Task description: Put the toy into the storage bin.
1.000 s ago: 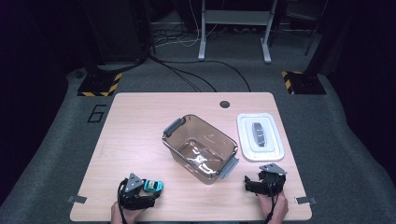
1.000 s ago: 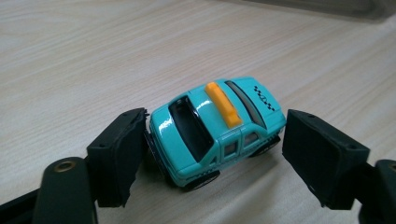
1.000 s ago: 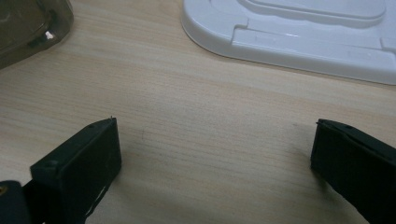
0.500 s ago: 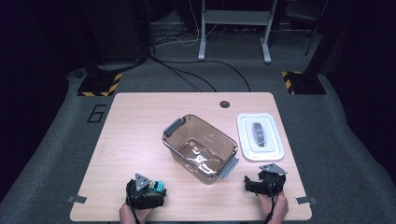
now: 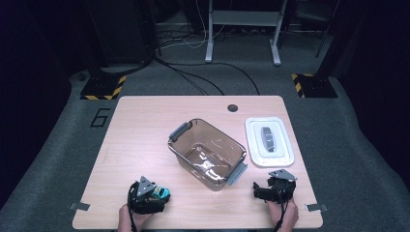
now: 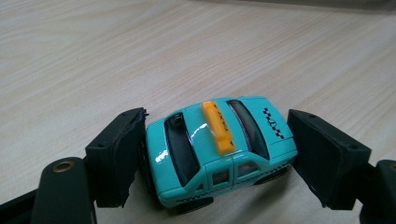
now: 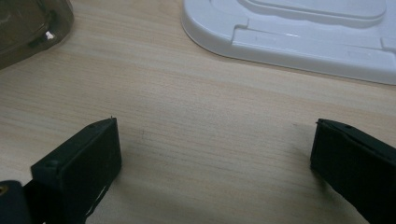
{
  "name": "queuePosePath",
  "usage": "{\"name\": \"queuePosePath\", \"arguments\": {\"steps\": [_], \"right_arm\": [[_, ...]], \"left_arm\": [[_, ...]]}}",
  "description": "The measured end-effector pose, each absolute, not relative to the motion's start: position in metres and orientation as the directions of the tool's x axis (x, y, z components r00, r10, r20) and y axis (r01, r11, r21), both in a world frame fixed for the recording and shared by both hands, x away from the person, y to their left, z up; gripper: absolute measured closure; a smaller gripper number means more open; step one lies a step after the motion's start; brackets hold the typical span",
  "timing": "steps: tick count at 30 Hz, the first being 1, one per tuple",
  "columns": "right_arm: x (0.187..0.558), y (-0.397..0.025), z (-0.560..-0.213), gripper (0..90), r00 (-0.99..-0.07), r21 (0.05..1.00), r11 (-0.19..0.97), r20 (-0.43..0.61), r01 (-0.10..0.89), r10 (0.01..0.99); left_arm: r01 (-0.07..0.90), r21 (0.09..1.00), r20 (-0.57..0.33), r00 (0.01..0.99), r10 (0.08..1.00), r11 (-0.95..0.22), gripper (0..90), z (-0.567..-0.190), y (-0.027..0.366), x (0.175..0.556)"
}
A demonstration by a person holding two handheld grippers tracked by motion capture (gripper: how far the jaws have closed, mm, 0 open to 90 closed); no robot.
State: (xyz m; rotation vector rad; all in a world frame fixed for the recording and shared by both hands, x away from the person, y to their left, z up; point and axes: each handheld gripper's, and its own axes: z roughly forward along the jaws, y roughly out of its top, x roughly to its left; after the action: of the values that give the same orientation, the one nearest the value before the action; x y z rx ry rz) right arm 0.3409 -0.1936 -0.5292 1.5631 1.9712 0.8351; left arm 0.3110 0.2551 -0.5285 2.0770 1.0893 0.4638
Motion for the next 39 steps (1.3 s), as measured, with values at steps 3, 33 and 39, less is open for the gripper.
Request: {"name": "queuePosePath", "arguments": {"steps": [3, 33, 39], "right_arm": [[0.341, -0.194, -0.529, 1.0, -0.227, 0.719, 0.158, 0.000, 0.677, 0.974], [0.341, -0.194, -0.529, 1.1, -0.226, 0.719, 0.157, 0.000, 0.677, 0.974], [0.341, -0.194, -0.529, 1.1, -0.226, 0.719, 0.157, 0.000, 0.677, 0.974]], "left_arm": [[0.538, 0.756, -0.048, 0.615, 0.787, -0.374, 21.9, -0.529, 0.264, 0.319], [0.627, 0.725, -0.008, 0.423, 0.906, -0.286, 23.3, -0.526, 0.245, 0.302], [0.602, 0.733, -0.042, 0.506, 0.862, -0.317, 23.9, -0.526, 0.253, 0.307]]}}
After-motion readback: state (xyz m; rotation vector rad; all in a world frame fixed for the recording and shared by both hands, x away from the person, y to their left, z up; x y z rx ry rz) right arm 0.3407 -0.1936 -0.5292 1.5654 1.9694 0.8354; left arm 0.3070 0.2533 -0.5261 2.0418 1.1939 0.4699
